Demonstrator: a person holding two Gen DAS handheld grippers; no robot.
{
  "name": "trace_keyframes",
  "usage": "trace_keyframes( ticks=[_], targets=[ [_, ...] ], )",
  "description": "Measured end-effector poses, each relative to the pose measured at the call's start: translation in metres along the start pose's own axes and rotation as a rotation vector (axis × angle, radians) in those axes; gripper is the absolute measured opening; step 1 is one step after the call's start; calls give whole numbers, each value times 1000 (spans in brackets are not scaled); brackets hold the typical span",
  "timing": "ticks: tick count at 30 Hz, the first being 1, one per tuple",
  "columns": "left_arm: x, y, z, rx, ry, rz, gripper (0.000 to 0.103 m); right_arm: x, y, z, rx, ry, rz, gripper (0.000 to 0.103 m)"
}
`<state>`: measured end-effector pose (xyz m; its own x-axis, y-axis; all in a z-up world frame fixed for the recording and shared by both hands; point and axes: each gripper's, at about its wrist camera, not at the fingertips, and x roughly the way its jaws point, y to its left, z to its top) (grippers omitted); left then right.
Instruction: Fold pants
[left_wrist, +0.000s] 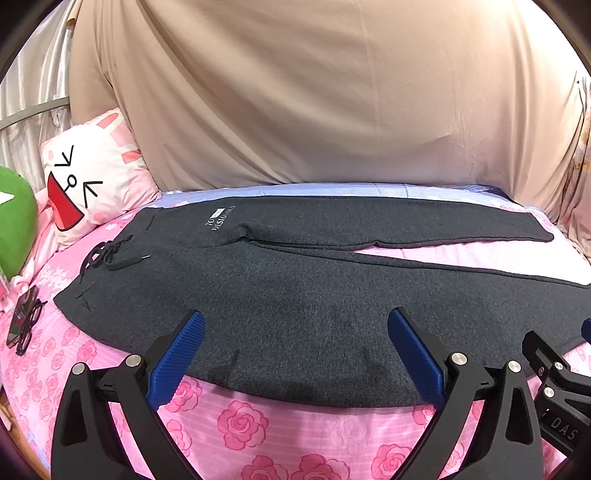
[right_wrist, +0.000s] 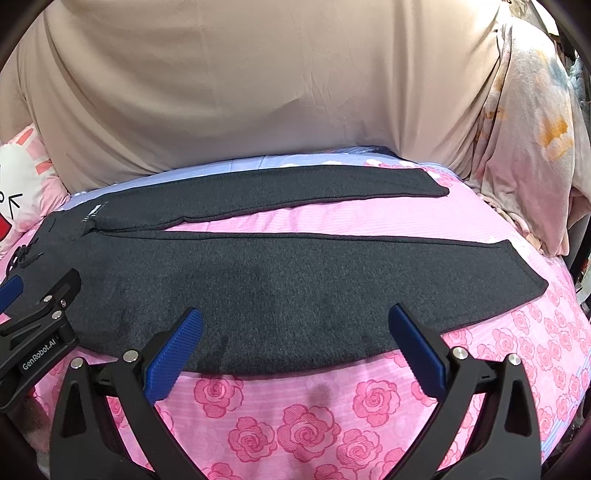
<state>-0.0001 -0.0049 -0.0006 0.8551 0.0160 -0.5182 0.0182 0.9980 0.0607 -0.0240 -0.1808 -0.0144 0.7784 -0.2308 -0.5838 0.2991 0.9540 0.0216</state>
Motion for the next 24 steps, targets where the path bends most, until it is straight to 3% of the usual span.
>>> trace_keyframes(
  ticks=[24],
  targets=[
    [1, 0, 1, 6, 7, -1, 98, 2, -1, -1, 1, 7, -4, 98]
  ],
)
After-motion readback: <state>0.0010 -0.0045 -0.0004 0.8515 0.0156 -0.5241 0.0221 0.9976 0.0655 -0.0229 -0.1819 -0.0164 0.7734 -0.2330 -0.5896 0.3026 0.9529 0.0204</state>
